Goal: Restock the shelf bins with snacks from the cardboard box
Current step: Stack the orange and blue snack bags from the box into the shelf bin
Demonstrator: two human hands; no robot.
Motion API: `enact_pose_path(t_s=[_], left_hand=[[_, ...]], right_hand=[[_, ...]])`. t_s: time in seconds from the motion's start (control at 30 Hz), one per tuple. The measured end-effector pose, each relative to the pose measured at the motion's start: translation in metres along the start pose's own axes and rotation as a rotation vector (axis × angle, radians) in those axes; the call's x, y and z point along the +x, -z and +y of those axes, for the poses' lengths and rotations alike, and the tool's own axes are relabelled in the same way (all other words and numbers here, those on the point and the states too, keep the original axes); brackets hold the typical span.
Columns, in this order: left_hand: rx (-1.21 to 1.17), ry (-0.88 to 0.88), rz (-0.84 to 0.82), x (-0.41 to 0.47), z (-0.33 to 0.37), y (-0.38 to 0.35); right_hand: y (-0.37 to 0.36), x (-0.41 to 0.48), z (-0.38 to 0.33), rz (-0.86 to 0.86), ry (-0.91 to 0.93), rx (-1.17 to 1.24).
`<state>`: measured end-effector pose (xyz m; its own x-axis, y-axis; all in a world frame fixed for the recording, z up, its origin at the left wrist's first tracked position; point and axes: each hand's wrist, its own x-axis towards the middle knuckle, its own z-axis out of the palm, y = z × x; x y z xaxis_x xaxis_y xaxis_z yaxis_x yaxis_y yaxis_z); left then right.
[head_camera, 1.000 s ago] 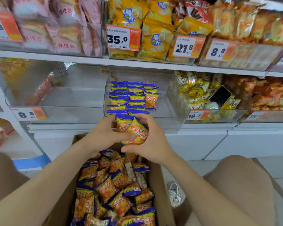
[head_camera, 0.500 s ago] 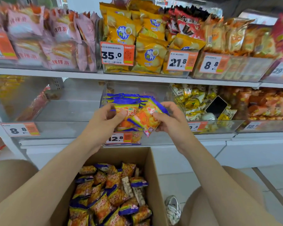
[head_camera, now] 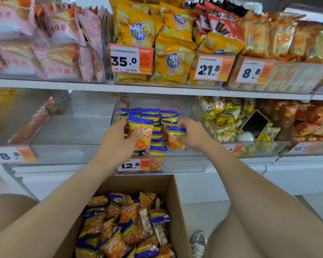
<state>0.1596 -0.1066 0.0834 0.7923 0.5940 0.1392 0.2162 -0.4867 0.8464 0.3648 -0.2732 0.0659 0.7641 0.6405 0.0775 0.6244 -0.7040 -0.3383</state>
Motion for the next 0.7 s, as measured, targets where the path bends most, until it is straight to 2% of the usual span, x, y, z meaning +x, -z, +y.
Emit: enact_pose_path(t_s=[0.1, 0.27, 0.37, 0.47, 0.5, 0.57, 0.63, 0.7], left_hand=[[-0.01, 0.007, 0.006, 0.003, -0.001, 0.0], [-0.01, 0.004, -0.003, 0.002, 0.0, 0.001], [-0.033, 0.011, -0.003, 0.001, 0.002, 0.002], [-0.09, 0.012, -0.019, -0.002, 0.003, 0.005], [-0.109, 0.009, -0.029, -0.002, 0.004, 0.006], [-0.148, -0.014, -0.044, -0.002, 0.006, 0.008], [-0.192, -0.058, -0.07, -0.002, 0.009, 0.009], [-0.209, -0.124, -0.115, -0.003, 0.012, 0.009]], right_hand=[[-0.009, 0.013, 0.0, -0.035, 0.002, 0.025], [-0.016, 0.019, 0.0, 0.029, 0.01, 0.014], [-0.014, 0.015, -0.002, 0.031, -0.064, 0.001], [-0.008, 0.015, -0.001, 0.147, -0.05, -0.047], [-0.002, 0.011, -0.006, 0.206, -0.018, 0.026], [0.017, -0.008, -0.027, 0.217, 0.052, 0.392], [0.031, -0.032, -0.049, 0.037, 0.155, 0.681], [0.032, -0.048, -0.057, -0.067, 0.267, 0.768]])
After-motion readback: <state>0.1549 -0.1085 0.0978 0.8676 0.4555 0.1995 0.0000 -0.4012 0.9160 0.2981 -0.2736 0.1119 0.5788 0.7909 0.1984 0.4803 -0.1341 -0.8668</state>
